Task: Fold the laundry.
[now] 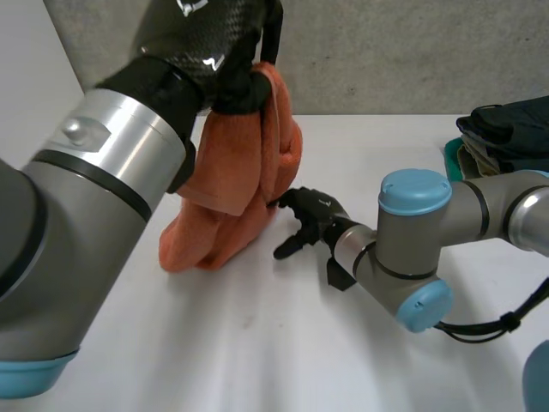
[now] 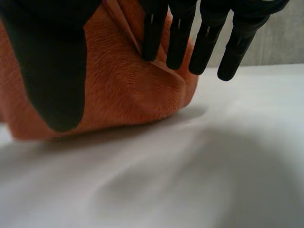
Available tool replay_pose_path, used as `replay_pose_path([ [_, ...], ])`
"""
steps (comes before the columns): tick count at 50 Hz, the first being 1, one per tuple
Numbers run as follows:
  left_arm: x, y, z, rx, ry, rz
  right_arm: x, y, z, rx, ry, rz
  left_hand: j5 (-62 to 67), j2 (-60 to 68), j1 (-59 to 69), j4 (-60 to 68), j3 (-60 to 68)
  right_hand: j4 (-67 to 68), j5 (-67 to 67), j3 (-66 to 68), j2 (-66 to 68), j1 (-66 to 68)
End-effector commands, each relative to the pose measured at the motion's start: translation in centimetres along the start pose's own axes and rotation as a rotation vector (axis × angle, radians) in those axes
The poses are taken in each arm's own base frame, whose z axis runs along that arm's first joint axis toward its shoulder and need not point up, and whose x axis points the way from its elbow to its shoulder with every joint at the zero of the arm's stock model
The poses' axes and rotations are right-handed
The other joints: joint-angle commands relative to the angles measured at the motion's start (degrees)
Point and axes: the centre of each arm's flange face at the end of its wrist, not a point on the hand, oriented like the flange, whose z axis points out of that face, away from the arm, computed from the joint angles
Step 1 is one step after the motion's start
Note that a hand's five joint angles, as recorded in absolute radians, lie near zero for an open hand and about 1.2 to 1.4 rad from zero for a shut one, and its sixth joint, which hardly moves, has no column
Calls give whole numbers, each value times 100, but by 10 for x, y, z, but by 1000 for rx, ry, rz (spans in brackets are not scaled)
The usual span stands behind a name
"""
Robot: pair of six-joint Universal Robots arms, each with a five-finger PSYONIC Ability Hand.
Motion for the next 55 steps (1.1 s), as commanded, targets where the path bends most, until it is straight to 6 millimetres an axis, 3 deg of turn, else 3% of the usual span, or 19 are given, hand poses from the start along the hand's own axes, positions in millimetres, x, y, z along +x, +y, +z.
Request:
replay_pose_path([
  [1,-3,-36,-6,101,-6,-4,2,-8,9,67,-12,41,1377,1156,1332,1139,1197,338,313,356,376,331],
  [4,-4,-47,-5,131,-13,-8,-2,-2,10,57,-23,40,1377,1156,1332,1139,1197,186,161,205,225,180],
  [11,-4,-53,-5,147,-13,-11,-12,5,15,70,-17,29,1377,1156,1332,1139,1197,119,94,137,158,112],
  [19,-5,-66,-18,167,-11,-9,-6,-13,19,172,71,30,1377,1156,1332,1139,1197,-301,-326,-282,-262,-308],
  [24,-5,-66,-22,161,-9,-9,-27,-7,20,130,-60,51,1377,1156,1332,1139,1197,-721,-746,-702,-682,-727],
  [25,-5,-66,-22,161,-9,-9,-39,0,20,105,-121,62,1377,1156,1332,1139,1197,-606,-631,-587,-567,-612],
  [28,-6,-65,-21,164,-14,-9,-52,14,22,56,-198,62,1377,1156,1332,1139,1197,1286,1261,1304,1325,1279],
  [29,-7,-65,-20,165,-17,-7,-56,22,23,32,-222,65,1377,1156,1332,1139,1197,4260,4235,4279,4299,4254],
  [30,-8,-66,-20,167,-18,-5,-56,23,23,25,-228,66,1377,1156,1332,1139,1197,5217,5192,5235,5256,5210],
  [32,-9,-66,-18,171,-25,-2,-53,21,23,28,-216,67,1377,1156,1332,1139,1197,5226,5201,5245,5265,5220],
  [36,-20,-69,-13,185,-59,17,-41,-22,17,124,-141,26,1377,1156,1332,1139,1197,5226,5201,5245,5265,5220],
  [37,-24,-70,-12,189,-69,22,-30,-53,10,192,-99,-32,1377,1156,1332,1139,1197,5226,5201,5245,5265,5220],
  [40,-45,-71,-5,195,-128,49,-3,-100,-6,281,-1,-168,1377,1156,1332,1139,1197,5226,5201,5245,5265,5220],
  [41,-49,-71,-3,199,-143,56,14,-130,-20,332,72,-270,1377,1156,1332,1139,1197,5226,5201,5245,5265,5220],
  [43,-63,-72,-1,202,-183,75,20,-156,-38,371,123,-369,1377,1156,1332,1139,1197,5226,5201,5245,5265,5220],
  [44,-79,-73,1,204,-232,97,25,-172,-50,388,170,-467,1377,1156,1332,1139,1197,5226,5201,5245,5265,5220],
  [49,-111,-61,5,168,-292,145,18,-184,-72,365,219,-640,1377,1156,1332,1139,1197,5226,5201,5245,5265,5220],
  [53,-132,-34,5,78,-287,168,1,-198,-98,371,213,-712,1377,1156,1332,1139,1197,5226,5201,5245,5265,5220],
  [55,-146,-10,5,2,-282,167,-5,-201,-107,371,204,-730,1377,1156,1332,1139,1197,5226,5201,5245,5265,5220],
])
